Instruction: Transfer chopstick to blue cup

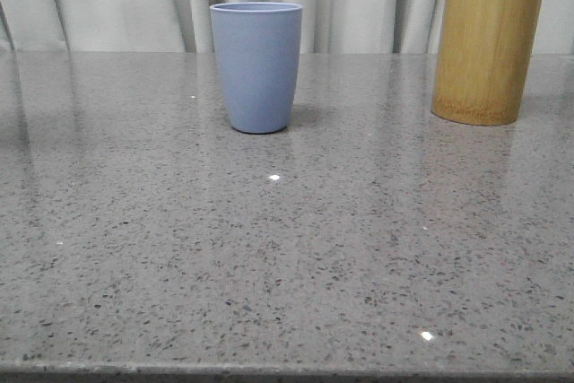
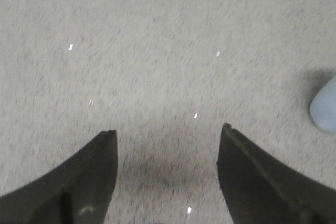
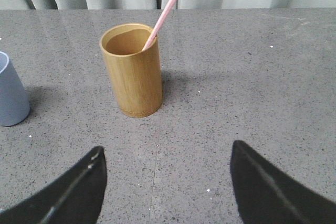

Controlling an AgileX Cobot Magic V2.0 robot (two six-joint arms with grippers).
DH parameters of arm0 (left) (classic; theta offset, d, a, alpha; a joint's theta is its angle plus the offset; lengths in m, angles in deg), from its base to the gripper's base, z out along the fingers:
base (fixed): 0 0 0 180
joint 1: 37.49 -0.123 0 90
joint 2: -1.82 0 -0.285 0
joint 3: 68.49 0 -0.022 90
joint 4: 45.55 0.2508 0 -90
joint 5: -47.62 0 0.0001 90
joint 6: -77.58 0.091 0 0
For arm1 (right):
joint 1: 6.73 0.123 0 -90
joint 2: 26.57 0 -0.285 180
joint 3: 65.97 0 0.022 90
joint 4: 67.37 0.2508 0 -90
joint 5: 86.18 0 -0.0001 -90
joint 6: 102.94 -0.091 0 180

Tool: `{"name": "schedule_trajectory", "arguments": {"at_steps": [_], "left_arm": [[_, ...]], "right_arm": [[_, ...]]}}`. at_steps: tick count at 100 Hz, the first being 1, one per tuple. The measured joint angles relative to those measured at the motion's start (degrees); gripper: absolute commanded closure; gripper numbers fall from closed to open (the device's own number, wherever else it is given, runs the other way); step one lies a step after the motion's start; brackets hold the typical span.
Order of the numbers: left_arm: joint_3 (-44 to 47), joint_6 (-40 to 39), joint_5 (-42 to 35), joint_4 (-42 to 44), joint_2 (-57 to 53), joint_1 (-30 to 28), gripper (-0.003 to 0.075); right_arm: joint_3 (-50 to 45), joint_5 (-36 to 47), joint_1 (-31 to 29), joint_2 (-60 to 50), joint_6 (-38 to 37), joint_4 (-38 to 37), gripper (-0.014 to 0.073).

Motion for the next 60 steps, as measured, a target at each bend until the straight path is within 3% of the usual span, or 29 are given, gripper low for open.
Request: {"name": "schedule_trajectory", "arguments": {"at_steps": [31,60], "left_arm": [[21.4,0.0,-3.9,0.0,-18.0,-0.7,0.0309],[29.2,0.0,-4.0,0.0,-29.9,-0.7,0.0309]], "right_arm": [[0.0,0.0,0.0,0.0,0.0,0.0,0.0085],[0.0,0.0,0.0,0.0,0.0,0.0,0.0085]]}}
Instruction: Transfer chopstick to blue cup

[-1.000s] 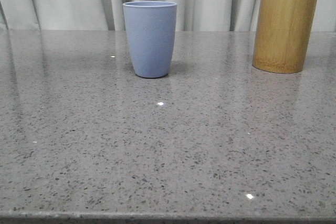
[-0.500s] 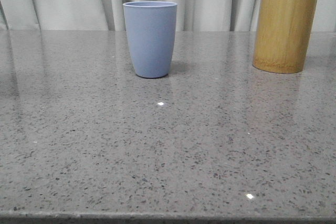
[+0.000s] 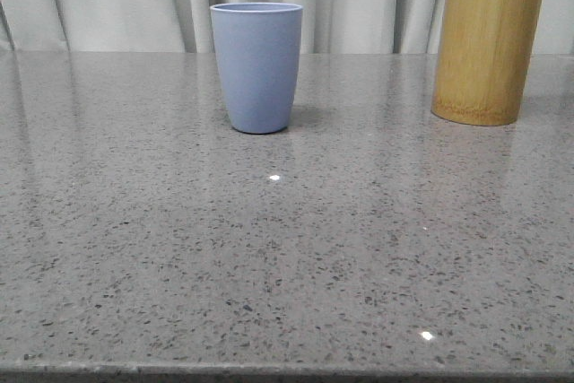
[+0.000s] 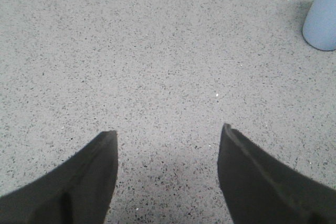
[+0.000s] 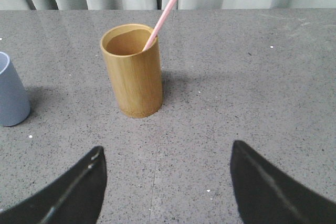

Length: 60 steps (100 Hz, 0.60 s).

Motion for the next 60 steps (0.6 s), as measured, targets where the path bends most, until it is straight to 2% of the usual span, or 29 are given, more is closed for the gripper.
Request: {"name": "schedule_trajectory", "arguments": {"at_steps": [33,60], "left_arm": [[0.1,0.1,-0.2,0.0,-1.0,0.0,0.0309],[0.1,0.1,-0.2,0.0,-1.0,0.0,0.0309]], "right_arm": [[0.0,7.1,0.0,1.5,0.0,1.3,0.0085],[0.0,19.9,0.0,11.7,0.0,2.4,0.0085]]}}
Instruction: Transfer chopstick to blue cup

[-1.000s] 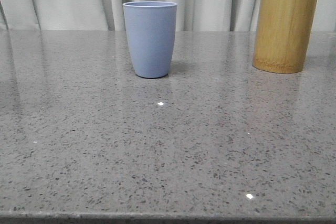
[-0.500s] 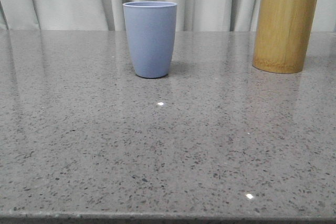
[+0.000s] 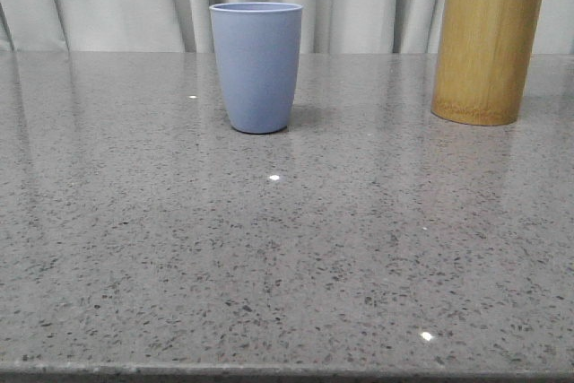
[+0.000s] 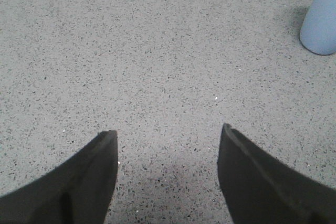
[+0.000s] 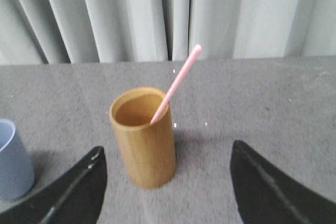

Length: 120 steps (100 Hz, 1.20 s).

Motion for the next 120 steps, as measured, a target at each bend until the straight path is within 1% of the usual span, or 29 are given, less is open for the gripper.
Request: {"name": "schedule_trajectory", "arguments": {"at_steps": [27,41,53,90,120], "left_arm": [[0.0,0.0,0.0,0.0,0.0,0.0,0.0309],[0.0,0.0,0.0,0.0,0.0,0.0,0.0309],[0.0,0.0,0.0,0.0,0.0,0.0,0.0309],[0.0,0.0,0.0,0.0,0.0,0.0,0.0309],[0.0,0.0,0.0,0.0,0.0,0.0,0.0309]], "right_arm": [[-0.1,16.4,0.2,13.2,0.0,0.0,0.0085],[-0.1,23.1,0.2,19.1,0.0,0.0,0.0085],[-0.1,27.2,0.2,22.8,0.0,0.0,0.0085],[-0.1,35.4,0.2,28.6,0.0,0.1,0.0085],[-0.1,38.0,0.2,32.3,0.0,0.1,0.0085]]}}
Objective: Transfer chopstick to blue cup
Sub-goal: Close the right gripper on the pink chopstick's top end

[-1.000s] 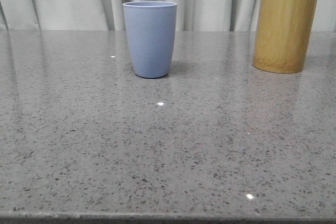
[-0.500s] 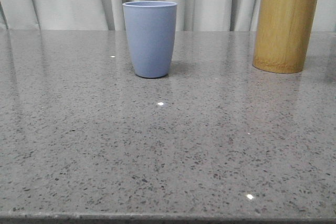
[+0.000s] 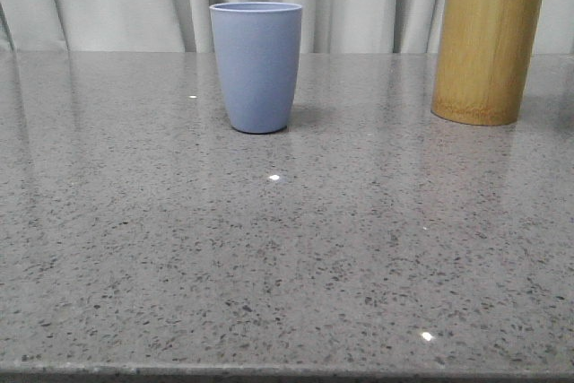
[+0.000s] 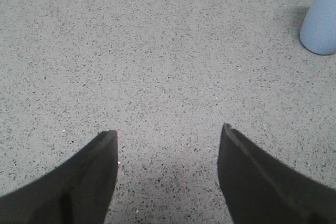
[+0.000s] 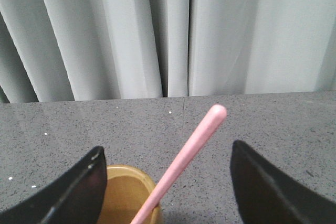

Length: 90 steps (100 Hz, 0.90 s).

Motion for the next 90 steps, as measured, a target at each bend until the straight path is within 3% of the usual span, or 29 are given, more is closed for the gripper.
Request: {"name": "schedule_trajectory", "arguments": {"at_steps": [90], "left_arm": [[0.0,0.0,0.0,0.0,0.0,0.0,0.0309]], "right_arm": [[0.0,8.6,0.0,4.8,0.0,0.1,0.0085]]}}
